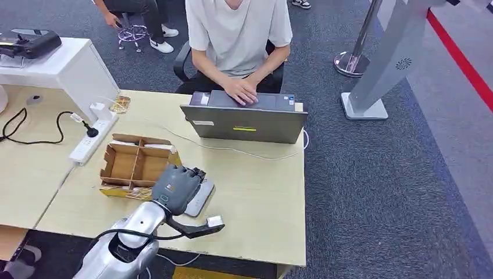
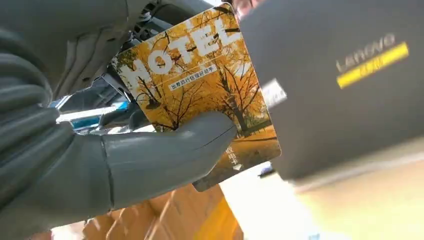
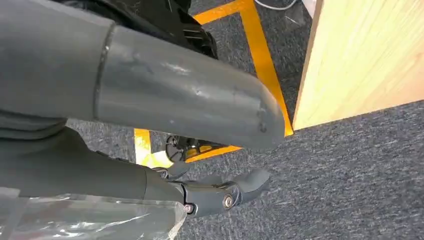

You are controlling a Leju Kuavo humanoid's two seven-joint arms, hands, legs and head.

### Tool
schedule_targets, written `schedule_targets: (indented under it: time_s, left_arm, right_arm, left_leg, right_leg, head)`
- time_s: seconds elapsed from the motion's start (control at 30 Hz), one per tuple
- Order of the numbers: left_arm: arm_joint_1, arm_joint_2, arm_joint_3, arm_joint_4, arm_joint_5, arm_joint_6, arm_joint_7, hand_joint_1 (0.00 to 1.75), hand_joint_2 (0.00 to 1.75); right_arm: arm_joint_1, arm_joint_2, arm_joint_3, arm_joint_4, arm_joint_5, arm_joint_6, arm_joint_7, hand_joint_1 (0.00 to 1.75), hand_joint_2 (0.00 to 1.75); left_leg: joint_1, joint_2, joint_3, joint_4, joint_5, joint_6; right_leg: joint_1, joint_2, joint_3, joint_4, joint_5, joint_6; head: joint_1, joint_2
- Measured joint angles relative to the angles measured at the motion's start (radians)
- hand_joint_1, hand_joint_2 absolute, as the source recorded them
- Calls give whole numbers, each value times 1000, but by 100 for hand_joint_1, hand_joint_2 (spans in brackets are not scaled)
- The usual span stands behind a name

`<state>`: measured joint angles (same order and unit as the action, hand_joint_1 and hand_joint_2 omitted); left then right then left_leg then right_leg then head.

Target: Pass the card to the sensor for recognition and then transmit it.

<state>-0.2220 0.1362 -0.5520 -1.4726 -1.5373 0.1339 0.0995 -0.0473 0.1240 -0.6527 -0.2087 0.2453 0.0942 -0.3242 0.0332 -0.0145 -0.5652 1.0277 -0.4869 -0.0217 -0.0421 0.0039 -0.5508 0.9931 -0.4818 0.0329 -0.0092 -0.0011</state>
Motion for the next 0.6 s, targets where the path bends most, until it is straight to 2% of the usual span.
schedule_targets:
  time_s: [0.6]
  left_arm:
    - [-48, -31, 0, 221, 27, -68, 69, 175, 175]
  right_arm:
    - [2, 3, -19, 0, 36, 3, 24, 0, 0]
  left_leg:
    - [0, 0, 0, 0, 0, 0]
  right_leg:
    - [0, 0, 0, 0, 0, 0]
  head:
    - [0, 0]
